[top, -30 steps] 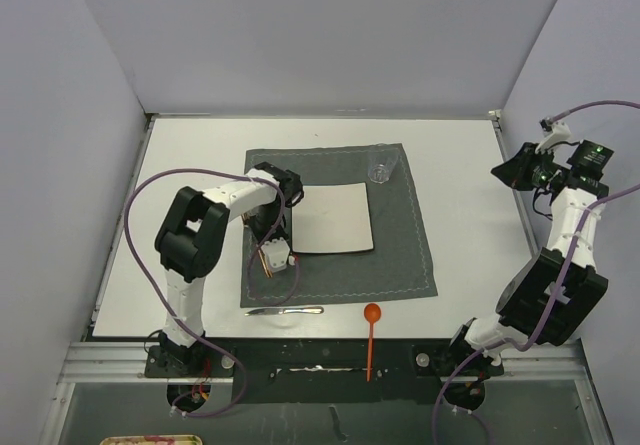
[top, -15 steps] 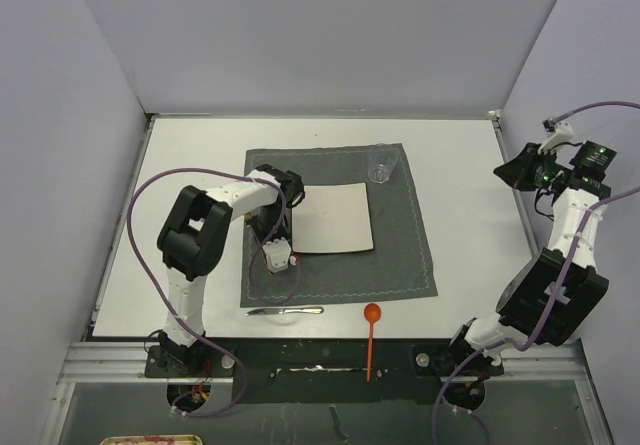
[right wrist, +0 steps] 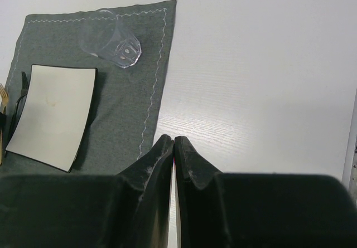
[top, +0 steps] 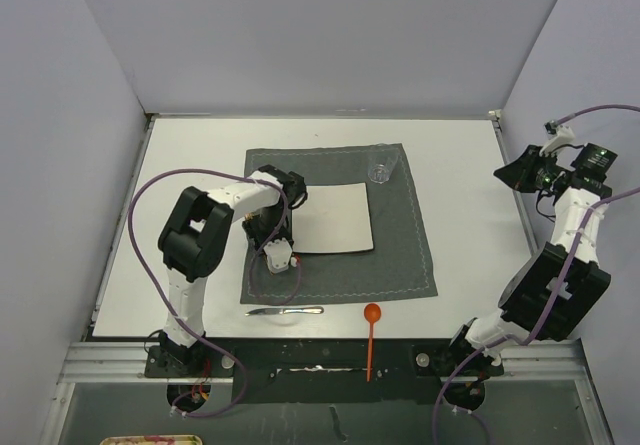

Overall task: Set the dinner table for one person
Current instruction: Place the fork on the napkin.

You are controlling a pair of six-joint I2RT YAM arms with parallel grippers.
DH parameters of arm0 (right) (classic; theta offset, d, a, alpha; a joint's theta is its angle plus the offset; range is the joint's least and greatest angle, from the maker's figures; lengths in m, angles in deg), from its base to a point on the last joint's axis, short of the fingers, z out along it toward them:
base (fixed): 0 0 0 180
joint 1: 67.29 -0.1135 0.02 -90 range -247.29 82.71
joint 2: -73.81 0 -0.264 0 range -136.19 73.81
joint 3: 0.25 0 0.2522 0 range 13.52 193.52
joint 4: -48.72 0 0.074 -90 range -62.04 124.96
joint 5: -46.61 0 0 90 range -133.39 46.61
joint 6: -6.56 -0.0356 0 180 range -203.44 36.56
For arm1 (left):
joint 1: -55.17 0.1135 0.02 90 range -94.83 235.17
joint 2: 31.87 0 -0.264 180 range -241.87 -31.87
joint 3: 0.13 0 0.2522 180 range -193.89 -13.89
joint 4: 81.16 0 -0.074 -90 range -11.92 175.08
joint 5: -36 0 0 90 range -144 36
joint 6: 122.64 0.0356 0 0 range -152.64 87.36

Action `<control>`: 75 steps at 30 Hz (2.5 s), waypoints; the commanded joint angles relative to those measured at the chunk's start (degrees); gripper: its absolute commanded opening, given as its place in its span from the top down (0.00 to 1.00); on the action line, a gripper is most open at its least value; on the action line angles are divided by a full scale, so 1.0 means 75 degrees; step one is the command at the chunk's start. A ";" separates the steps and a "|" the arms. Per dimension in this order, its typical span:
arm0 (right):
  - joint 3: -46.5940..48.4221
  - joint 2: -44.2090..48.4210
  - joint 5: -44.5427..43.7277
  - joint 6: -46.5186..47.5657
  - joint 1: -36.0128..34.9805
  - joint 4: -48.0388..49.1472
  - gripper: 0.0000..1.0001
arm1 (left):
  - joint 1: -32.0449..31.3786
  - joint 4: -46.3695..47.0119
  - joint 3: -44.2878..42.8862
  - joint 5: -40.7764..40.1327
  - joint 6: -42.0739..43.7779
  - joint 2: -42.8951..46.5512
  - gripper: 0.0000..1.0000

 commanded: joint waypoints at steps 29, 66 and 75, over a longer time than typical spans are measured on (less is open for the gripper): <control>0.0649 -0.0114 0.0897 -0.0673 0.0183 0.0391 0.93 | -0.0442 0.0513 -0.0026 0.0002 0.1483 0.0742 0.45; 0.1099 -0.0282 0.1223 -0.0843 0.0260 0.0242 0.93 | -0.0161 -0.0576 -0.3602 0.1318 -0.4991 0.0720 0.47; 0.1265 -0.0294 0.1156 -0.0485 0.0393 -0.0235 0.93 | 0.0554 0.0367 -0.2673 0.2474 -0.8247 0.1477 0.78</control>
